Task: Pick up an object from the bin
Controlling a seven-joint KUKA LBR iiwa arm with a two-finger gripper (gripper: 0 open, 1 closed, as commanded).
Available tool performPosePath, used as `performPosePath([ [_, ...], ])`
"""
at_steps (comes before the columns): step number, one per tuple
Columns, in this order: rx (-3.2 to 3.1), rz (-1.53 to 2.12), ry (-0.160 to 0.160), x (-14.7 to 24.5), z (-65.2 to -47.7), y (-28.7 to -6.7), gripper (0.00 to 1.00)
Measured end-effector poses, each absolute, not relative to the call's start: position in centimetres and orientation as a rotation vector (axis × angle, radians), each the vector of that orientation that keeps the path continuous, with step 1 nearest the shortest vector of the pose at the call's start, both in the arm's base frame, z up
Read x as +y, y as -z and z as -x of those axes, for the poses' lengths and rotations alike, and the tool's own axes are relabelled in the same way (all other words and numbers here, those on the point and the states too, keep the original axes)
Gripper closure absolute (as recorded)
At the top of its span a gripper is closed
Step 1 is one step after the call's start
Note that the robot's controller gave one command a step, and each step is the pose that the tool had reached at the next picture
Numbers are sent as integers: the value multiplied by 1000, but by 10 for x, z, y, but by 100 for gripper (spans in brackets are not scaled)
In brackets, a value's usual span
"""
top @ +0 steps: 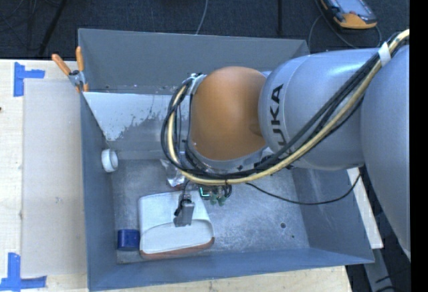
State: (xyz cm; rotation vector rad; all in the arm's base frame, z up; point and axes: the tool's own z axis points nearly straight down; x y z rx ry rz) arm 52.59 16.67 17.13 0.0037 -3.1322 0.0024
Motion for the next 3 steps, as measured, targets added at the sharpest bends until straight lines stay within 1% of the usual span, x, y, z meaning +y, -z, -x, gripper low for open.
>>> performPosePath([
  [1,-3116,-314,0,144,-575,-78,0],
  [2,-3128,-251,8,136,-578,-74,0],
  [3,-3138,-231,10,119,-583,-74,0],
])
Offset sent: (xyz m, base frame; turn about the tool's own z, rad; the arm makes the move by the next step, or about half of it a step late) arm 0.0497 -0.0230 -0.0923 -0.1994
